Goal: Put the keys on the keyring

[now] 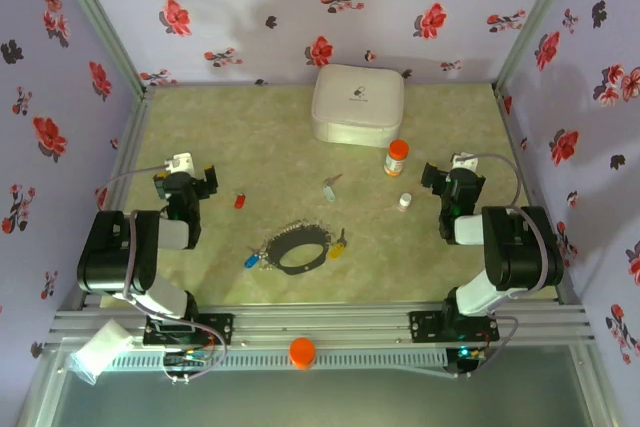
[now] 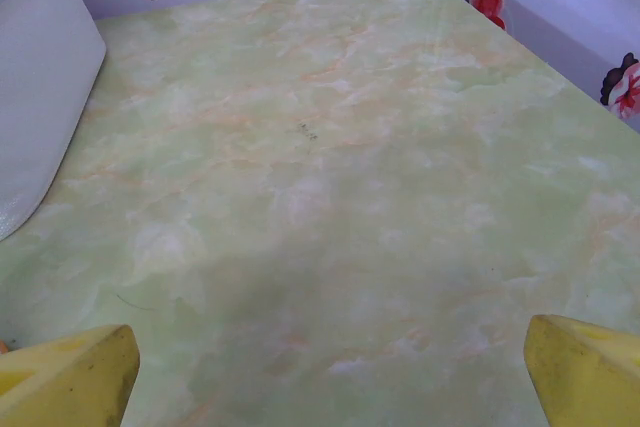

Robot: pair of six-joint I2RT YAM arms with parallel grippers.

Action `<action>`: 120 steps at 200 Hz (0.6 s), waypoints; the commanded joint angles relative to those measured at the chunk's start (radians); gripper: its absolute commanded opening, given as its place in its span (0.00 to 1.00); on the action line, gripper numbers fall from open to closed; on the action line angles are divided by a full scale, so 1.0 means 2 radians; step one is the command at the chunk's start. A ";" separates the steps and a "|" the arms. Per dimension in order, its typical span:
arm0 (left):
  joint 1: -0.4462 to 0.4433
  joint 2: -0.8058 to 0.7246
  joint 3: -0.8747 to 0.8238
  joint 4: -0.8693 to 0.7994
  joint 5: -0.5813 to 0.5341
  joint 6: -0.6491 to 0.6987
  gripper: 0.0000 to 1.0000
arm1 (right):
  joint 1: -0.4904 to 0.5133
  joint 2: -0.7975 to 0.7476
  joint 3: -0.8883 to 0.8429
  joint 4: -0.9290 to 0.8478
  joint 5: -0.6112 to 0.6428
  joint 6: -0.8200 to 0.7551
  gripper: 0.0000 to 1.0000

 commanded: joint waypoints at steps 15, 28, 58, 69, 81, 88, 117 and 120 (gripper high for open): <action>0.000 -0.002 0.007 0.004 -0.002 0.012 1.00 | -0.003 0.000 0.000 0.018 0.000 0.006 0.99; 0.000 -0.002 0.007 0.002 0.000 0.011 1.00 | -0.003 0.000 0.001 0.018 0.000 0.006 0.99; 0.001 -0.002 0.007 0.002 0.002 0.010 1.00 | -0.003 0.000 0.000 0.018 0.000 0.006 0.99; 0.005 -0.003 0.010 -0.003 0.011 0.008 1.00 | -0.003 0.000 0.000 0.019 0.000 0.007 0.99; 0.007 -0.003 0.011 -0.008 0.018 0.008 1.00 | -0.003 -0.001 -0.002 0.020 0.000 0.007 0.99; 0.008 -0.004 0.011 -0.008 0.018 0.008 1.00 | -0.003 -0.001 -0.002 0.021 0.000 0.007 0.99; 0.012 -0.004 0.012 -0.012 0.039 0.009 1.00 | -0.003 -0.001 -0.002 0.022 0.000 0.007 0.99; 0.014 -0.005 0.013 -0.015 0.045 0.008 1.00 | -0.003 -0.001 -0.003 0.022 0.000 0.007 0.99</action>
